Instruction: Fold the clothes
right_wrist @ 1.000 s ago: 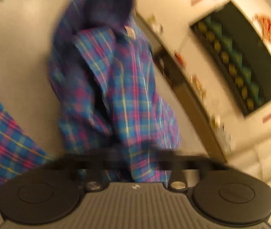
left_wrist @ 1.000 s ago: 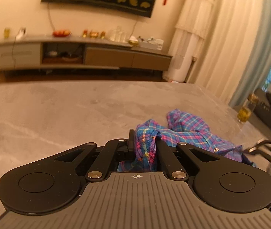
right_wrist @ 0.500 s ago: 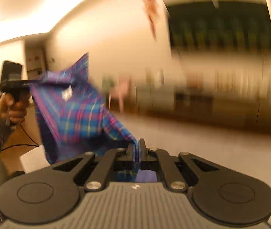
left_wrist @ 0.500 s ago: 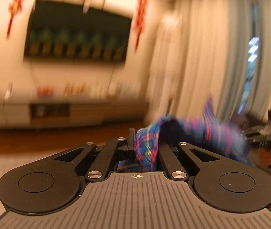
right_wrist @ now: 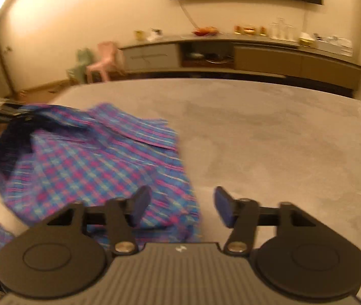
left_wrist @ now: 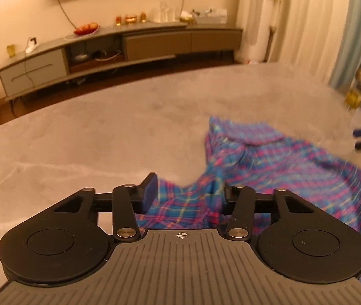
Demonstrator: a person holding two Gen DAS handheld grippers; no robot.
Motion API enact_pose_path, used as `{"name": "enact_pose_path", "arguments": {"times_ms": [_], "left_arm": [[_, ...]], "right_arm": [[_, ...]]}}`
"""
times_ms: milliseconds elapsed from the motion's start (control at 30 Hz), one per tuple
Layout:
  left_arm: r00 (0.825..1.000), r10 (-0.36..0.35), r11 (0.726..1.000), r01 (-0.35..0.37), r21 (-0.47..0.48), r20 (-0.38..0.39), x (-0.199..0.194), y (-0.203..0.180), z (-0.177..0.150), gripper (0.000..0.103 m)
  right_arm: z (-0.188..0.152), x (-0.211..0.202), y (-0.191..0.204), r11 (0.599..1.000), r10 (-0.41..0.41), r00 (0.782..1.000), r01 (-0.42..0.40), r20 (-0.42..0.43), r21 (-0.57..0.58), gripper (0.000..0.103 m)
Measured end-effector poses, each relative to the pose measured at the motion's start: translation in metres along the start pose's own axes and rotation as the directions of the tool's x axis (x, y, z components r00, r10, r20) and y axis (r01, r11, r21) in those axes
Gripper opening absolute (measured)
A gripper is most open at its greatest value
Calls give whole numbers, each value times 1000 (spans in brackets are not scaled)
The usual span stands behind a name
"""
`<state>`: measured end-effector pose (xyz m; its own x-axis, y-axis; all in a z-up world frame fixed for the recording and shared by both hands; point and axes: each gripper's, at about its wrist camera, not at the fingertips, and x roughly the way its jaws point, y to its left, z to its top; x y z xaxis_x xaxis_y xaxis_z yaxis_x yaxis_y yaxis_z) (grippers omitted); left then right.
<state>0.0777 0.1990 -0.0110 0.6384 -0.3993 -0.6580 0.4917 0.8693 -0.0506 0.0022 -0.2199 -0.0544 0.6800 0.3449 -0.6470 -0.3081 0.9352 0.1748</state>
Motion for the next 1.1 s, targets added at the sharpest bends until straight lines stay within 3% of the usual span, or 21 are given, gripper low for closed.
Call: {"name": "enact_pose_path", "arguments": {"times_ms": [100, 200, 233, 267, 300, 367, 500, 633, 733, 833, 900, 1067, 1100], "left_arm": [[999, -41, 998, 42, 43, -25, 10, -4, 8, 55], [996, -21, 995, 30, 97, -88, 33, -13, 3, 50], [994, -2, 995, 13, 100, -112, 39, -14, -1, 19], [993, 21, 996, -11, 89, -116, 41, -11, -4, 0], [992, 45, 996, -36, 78, -121, 44, -9, -7, 0], [996, 44, 998, -40, 50, -76, 33, -3, -8, 0], [997, 65, 998, -66, 25, 31, -8, 0, -2, 0], [982, 55, 998, -60, 20, 183, -74, -9, 14, 0], [946, 40, 997, -57, 45, 322, -138, -24, 29, 0], [895, 26, 994, -71, 82, 446, -201, -42, 45, 0], [848, 12, 990, -85, 113, 529, -247, -57, 56, 0], [710, -8, 966, -176, 187, 705, -351, -91, 96, 0], [693, -7, 961, -196, 197, 721, -364, -96, 105, 0]], "right_arm": [[-2, 24, -4, 1000, 6, 1000, -7, -29, -22, 73], [-9, 56, -18, 1000, 4, 995, -2, -98, 15, 71], [-13, 64, -24, 999, 16, 992, -12, -125, 33, 65], [-14, 67, -28, 998, 39, 990, -33, -132, 44, 36], [-16, 69, -32, 997, 63, 988, -55, -139, 57, 5], [-16, 57, -38, 990, 112, 988, -102, -109, 97, 5], [-2, 12, -39, 978, 168, 985, -173, 47, 121, 4], [19, -63, -27, 978, 184, 956, -201, 228, 52, 4], [31, -129, -7, 984, 178, 920, -173, 350, -47, 4], [43, -191, 10, 983, 172, 870, -123, 461, -134, 4], [51, -228, 21, 979, 172, 831, -85, 528, -185, 4], [88, -301, 53, 959, 160, 715, 53, 681, -280, 4], [96, -314, 58, 953, 155, 691, 83, 706, -291, 4]]}}
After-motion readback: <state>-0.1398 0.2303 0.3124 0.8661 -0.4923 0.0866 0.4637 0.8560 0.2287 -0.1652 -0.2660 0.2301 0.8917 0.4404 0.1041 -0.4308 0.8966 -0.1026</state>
